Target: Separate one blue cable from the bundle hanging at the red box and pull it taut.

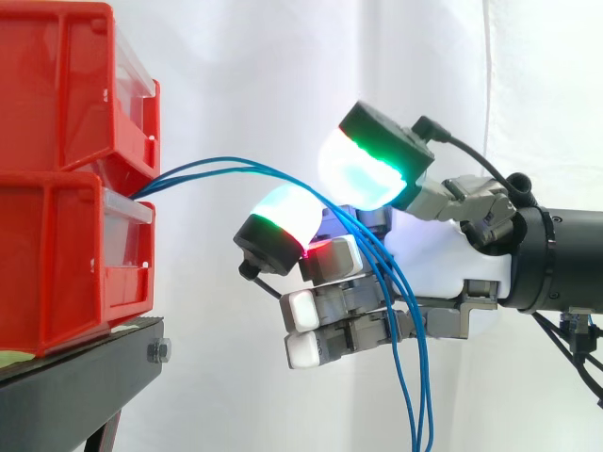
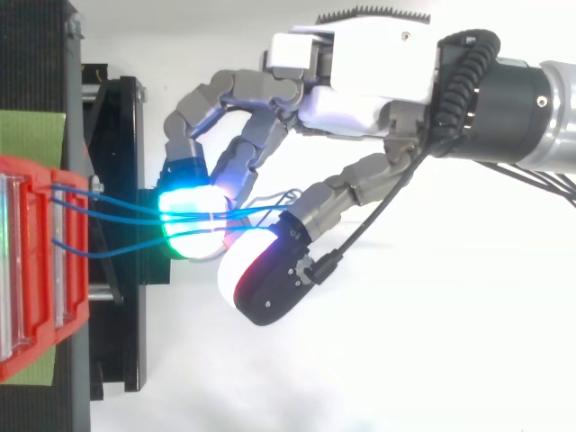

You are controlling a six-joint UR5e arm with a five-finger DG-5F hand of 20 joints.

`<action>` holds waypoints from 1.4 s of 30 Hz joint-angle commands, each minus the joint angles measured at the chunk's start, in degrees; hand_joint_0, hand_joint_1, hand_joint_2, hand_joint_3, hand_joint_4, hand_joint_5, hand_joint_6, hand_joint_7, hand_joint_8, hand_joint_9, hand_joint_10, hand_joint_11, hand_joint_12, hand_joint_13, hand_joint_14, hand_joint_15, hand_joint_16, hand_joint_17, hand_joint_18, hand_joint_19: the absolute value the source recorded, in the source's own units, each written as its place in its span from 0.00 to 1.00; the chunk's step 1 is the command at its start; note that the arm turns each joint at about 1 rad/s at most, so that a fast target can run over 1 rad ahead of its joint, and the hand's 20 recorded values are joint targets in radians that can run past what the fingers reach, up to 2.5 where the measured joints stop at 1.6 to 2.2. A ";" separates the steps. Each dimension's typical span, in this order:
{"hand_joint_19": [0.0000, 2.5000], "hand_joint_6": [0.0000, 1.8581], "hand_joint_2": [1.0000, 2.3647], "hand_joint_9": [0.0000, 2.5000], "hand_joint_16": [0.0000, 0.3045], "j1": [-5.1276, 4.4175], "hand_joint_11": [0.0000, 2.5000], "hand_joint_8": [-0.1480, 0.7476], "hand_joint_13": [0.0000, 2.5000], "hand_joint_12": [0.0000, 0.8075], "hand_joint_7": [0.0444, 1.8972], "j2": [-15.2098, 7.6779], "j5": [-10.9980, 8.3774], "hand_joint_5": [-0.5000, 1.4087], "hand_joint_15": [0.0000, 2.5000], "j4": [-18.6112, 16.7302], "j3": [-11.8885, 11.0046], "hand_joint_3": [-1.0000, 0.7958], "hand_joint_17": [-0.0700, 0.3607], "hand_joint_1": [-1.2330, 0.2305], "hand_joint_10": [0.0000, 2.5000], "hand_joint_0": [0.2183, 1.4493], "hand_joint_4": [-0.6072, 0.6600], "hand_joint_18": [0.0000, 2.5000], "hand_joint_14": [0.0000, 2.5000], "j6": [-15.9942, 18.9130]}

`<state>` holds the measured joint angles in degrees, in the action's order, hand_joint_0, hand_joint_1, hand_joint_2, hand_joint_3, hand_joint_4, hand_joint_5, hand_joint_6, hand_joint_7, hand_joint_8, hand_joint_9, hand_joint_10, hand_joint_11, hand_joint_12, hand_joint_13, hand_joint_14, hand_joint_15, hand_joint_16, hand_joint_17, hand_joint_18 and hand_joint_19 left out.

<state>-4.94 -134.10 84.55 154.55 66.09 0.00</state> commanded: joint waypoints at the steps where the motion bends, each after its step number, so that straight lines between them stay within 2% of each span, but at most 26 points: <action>1: 0.19 0.50 0.00 0.42 0.16 0.02 0.41 0.58 0.36 0.45 0.52 -0.02 0.00 0.17 0.23 -0.04 0.00 0.28 0.41 0.32 0.01 0.23 0.58 0.29 0.01 0.00; 4: 0.20 0.49 0.00 0.42 0.15 0.02 0.40 0.56 0.37 0.44 0.53 -0.02 0.00 0.17 0.23 -0.04 0.00 0.28 0.40 0.44 0.01 0.28 0.57 0.29 0.01 0.00; 6: 0.20 0.49 0.00 0.42 0.15 0.02 0.39 0.56 0.36 0.44 0.55 -0.02 0.00 0.17 0.23 -0.04 0.00 0.28 0.39 0.45 0.01 0.32 0.56 0.28 0.01 0.00; 7: 0.20 0.49 0.00 0.42 0.15 -0.07 0.40 0.56 0.36 0.44 0.56 -0.02 -0.09 0.17 0.23 -0.04 0.00 0.28 0.39 0.43 0.01 0.34 0.56 0.28 0.01 0.00; 9: 0.20 0.49 0.01 0.42 0.15 0.02 0.40 0.57 0.36 0.44 0.61 0.07 0.00 0.17 0.23 -0.04 0.00 0.37 0.39 0.35 0.01 0.37 0.55 0.29 0.01 0.00; 10: 0.20 0.50 0.01 0.42 0.15 0.02 0.40 0.57 0.36 0.44 0.62 -0.02 0.00 0.17 0.23 -0.04 0.00 0.39 0.40 0.34 0.01 0.37 0.54 0.29 0.01 0.00; 11: 0.19 0.51 0.01 0.41 0.15 0.02 0.40 0.56 0.36 0.45 0.60 -0.02 0.00 0.16 0.23 -0.04 0.00 0.41 0.40 0.31 0.01 0.39 0.50 0.29 0.01 0.00; 12: 0.19 0.51 0.01 0.41 0.15 0.02 0.41 0.56 0.36 0.44 0.63 -0.02 0.00 0.16 0.23 -0.12 0.00 0.42 0.40 0.26 0.01 0.42 0.49 0.29 0.01 0.00; 16: 0.20 0.52 0.01 0.40 0.15 0.02 0.41 0.54 0.35 0.43 0.59 -0.02 0.00 0.15 0.24 -0.12 0.00 0.40 0.39 0.22 0.01 0.49 0.50 0.26 0.01 0.00; 17: 0.20 0.52 0.01 0.39 0.15 0.02 0.40 0.53 0.34 0.43 0.57 0.07 0.00 0.15 0.24 -0.04 0.00 0.36 0.39 0.22 0.01 0.50 0.51 0.25 0.01 0.00; 18: 0.19 0.51 0.00 0.39 0.15 0.02 0.40 0.53 0.34 0.43 0.56 -0.02 0.00 0.16 0.24 -0.12 0.00 0.28 0.40 0.22 0.01 0.51 0.51 0.26 0.01 0.00; 20: 0.17 0.51 0.00 0.39 0.15 0.02 0.41 0.52 0.34 0.42 0.57 -0.02 0.00 0.16 0.23 -0.04 0.00 0.28 0.40 0.21 0.01 0.49 0.51 0.27 0.01 0.00; 24: 0.16 0.51 0.00 0.39 0.15 0.02 0.41 0.51 0.32 0.42 0.58 0.07 0.00 0.17 0.23 -0.12 0.00 0.28 0.40 0.15 0.01 0.36 0.51 0.26 0.01 0.00; 25: 0.16 0.51 0.00 0.39 0.15 0.02 0.41 0.51 0.32 0.42 0.58 -0.02 0.00 0.17 0.23 -0.12 0.00 0.28 0.40 0.15 0.01 0.36 0.51 0.26 0.01 0.00; 27: 0.17 0.50 0.00 0.40 0.15 0.02 0.41 0.52 0.32 0.43 0.57 -0.02 0.00 0.17 0.22 -0.12 0.00 0.28 0.41 0.15 0.01 0.27 0.52 0.26 0.01 0.00; 28: 0.17 0.50 0.00 0.40 0.15 0.02 0.42 0.53 0.32 0.44 0.57 -0.02 0.00 0.17 0.23 -0.12 0.00 0.28 0.41 0.15 0.01 0.26 0.53 0.26 0.01 0.00; 29: 0.17 0.50 0.00 0.41 0.16 0.02 0.41 0.55 0.33 0.46 0.54 0.07 0.00 0.17 0.23 -0.12 0.00 0.28 0.42 0.19 0.01 0.22 0.54 0.27 0.01 0.00; 31: 0.18 0.50 0.00 0.41 0.17 0.02 0.41 0.57 0.33 0.47 0.54 -0.02 0.00 0.17 0.23 -0.21 0.00 0.28 0.43 0.23 0.01 0.20 0.56 0.28 0.01 0.00; 33: 0.19 0.49 0.00 0.42 0.16 0.02 0.39 0.57 0.34 0.47 0.54 -0.02 0.00 0.18 0.23 -0.21 0.00 0.28 0.42 0.44 0.01 0.24 0.56 0.27 0.01 0.00; 35: 0.20 0.48 0.00 0.42 0.15 0.02 0.39 0.55 0.34 0.45 0.55 -0.02 0.00 0.17 0.23 -0.21 0.00 0.28 0.41 0.49 0.01 0.30 0.55 0.27 0.01 0.00; 37: 0.20 0.48 0.00 0.42 0.15 0.02 0.39 0.55 0.33 0.45 0.56 -0.02 0.00 0.17 0.23 -0.12 0.00 0.28 0.40 0.46 0.01 0.32 0.55 0.27 0.01 -0.09; 39: 0.20 0.49 0.01 0.41 0.15 0.02 0.40 0.56 0.34 0.45 0.59 -0.02 0.00 0.16 0.23 -0.12 0.00 0.40 0.40 0.36 0.01 0.34 0.56 0.27 0.01 -0.09; 42: 0.19 0.51 0.01 0.40 0.15 0.02 0.41 0.55 0.34 0.45 0.59 -0.02 0.00 0.15 0.23 -0.12 0.00 0.42 0.41 0.27 0.01 0.39 0.51 0.27 0.01 0.00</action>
<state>-4.91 -134.12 84.55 154.39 66.09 -0.07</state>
